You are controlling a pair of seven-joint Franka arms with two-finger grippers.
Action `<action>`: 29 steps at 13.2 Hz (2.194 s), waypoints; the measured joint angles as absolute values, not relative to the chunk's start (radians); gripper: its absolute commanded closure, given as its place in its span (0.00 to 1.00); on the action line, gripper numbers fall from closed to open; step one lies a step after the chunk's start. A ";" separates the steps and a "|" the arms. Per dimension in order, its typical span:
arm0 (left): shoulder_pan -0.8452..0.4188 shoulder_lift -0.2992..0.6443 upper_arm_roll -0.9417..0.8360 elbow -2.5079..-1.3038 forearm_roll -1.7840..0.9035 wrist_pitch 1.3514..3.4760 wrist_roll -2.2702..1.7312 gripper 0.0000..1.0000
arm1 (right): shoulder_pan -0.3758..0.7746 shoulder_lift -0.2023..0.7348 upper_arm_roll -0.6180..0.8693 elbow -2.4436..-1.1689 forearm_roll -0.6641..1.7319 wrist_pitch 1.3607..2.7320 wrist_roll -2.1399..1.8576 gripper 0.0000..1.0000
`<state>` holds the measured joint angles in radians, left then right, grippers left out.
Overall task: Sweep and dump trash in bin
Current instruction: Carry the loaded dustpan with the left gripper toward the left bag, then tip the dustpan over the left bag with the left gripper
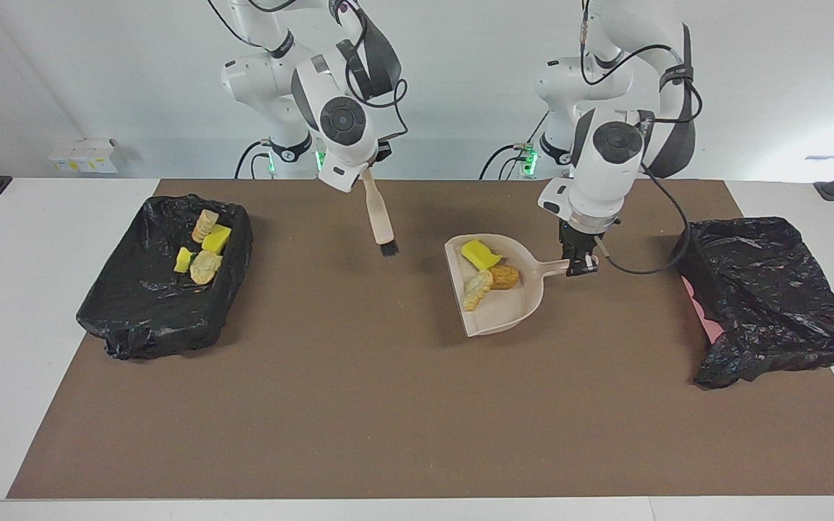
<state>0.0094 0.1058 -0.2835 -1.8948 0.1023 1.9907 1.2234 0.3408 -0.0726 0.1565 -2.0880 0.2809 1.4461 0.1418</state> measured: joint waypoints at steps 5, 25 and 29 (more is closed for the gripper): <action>0.012 0.161 -0.146 -1.679 0.101 1.860 1.512 1.00 | 0.381 -0.103 0.162 -2.132 0.281 1.515 0.143 1.00; 0.172 0.191 0.343 -1.642 0.209 2.171 2.091 1.00 | 0.522 -0.105 0.164 -2.191 0.336 1.637 0.361 1.00; 0.157 0.196 0.336 -1.644 0.486 2.186 1.978 1.00 | 0.656 -0.065 0.167 -2.206 0.370 1.753 0.588 1.00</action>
<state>0.1569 0.1959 0.3355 -1.6444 0.4861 2.1862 1.9782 0.6565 -0.0651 0.1674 -2.2062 0.3704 1.7525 0.5878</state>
